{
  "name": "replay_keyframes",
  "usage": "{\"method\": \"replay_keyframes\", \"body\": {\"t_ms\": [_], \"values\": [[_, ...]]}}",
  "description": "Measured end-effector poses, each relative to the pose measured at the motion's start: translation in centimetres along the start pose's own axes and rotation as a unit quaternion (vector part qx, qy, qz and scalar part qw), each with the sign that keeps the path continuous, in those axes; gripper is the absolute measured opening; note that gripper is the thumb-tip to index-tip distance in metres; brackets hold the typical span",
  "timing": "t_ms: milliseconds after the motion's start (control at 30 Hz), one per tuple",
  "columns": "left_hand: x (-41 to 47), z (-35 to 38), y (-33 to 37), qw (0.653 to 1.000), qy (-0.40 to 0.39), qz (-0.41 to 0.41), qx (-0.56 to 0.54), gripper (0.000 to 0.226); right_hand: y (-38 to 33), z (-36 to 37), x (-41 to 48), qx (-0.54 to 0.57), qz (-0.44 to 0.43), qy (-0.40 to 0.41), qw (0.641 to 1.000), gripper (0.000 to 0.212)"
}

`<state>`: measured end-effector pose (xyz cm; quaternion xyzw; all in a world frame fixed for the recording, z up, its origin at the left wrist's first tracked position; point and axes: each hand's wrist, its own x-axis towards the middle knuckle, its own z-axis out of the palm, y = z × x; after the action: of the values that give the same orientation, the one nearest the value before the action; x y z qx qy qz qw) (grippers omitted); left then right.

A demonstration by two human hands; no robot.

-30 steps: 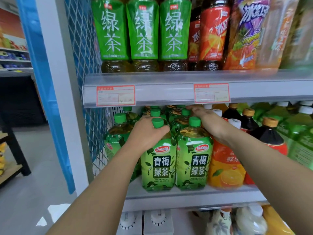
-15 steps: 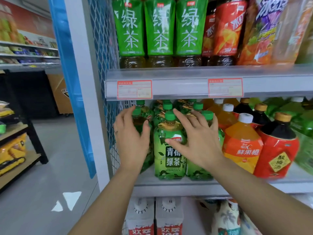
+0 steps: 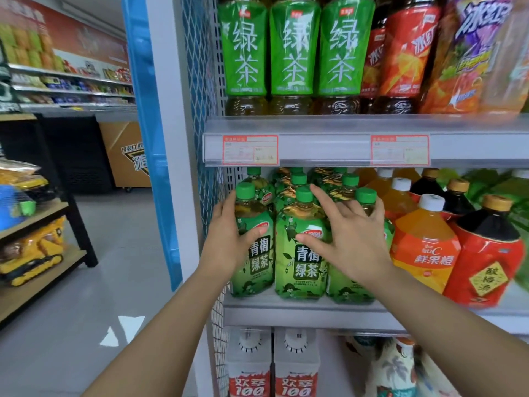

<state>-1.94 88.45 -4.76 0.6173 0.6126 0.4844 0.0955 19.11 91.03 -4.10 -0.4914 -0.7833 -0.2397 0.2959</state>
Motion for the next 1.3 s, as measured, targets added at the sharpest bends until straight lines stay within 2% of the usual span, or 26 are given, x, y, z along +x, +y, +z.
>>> {"method": "replay_keyframes", "body": {"t_ms": [300, 400, 500, 600, 667, 733, 900, 1000, 1100, 1200, 1300], "values": [[0.0, -2.5, 0.3, 0.993, -0.112, 0.013, -0.043, 0.073, 0.0, 0.0, 0.0, -0.02, -0.002, -0.01, 1.0, 0.082], [0.1, -3.4, 0.9, 0.986, -0.158, 0.008, -0.057, 0.066, 0.0, -0.2, -0.1, -0.022, 0.002, -0.037, 0.999, 0.082], [0.2, -4.0, 1.1, 0.98, -0.187, -0.014, -0.058, 0.087, -0.9, -1.1, -0.6, -0.014, -0.027, -0.031, 0.999, 0.076], [-0.1, -2.9, 1.3, 0.994, -0.102, 0.027, 0.003, 0.103, -1.9, -2.3, 0.5, 0.073, -0.111, -0.031, 0.991, 0.062], [-0.9, -1.6, 1.4, 0.998, -0.014, 0.056, -0.007, 0.095, -2.0, -3.0, 2.7, 0.19, -0.093, -0.093, 0.973, 0.054], [-1.5, -0.6, 1.0, 0.996, 0.04, 0.077, -0.018, 0.085, -1.6, -3.0, 5.3, 0.243, -0.071, -0.161, 0.954, 0.046], [-1.4, 0.4, -0.7, 0.992, 0.081, 0.101, -0.001, 0.08, -1.5, -1.9, 10.6, 0.279, -0.055, -0.266, 0.921, 0.041], [-1.5, 0.7, -1.2, 0.99, 0.083, 0.113, -0.021, 0.079, -1.8, -1.3, 12.5, 0.36, -0.007, -0.312, 0.879, 0.052], [-1.4, 1.1, -1.8, 0.988, 0.092, 0.119, -0.029, 0.077, -1.8, 0.7, 14.3, 0.288, -0.032, -0.332, 0.897, 0.061], [-1.1, 1.7, -2.2, 0.987, 0.102, 0.119, -0.04, 0.073, -2.3, 3.2, 16.2, 0.209, -0.085, -0.307, 0.925, 0.069], [-1.2, 2.0, -2.5, 0.986, 0.111, 0.117, -0.048, 0.072, -2.9, 5.1, 18.3, 0.211, -0.064, -0.342, 0.914, 0.067]]}}
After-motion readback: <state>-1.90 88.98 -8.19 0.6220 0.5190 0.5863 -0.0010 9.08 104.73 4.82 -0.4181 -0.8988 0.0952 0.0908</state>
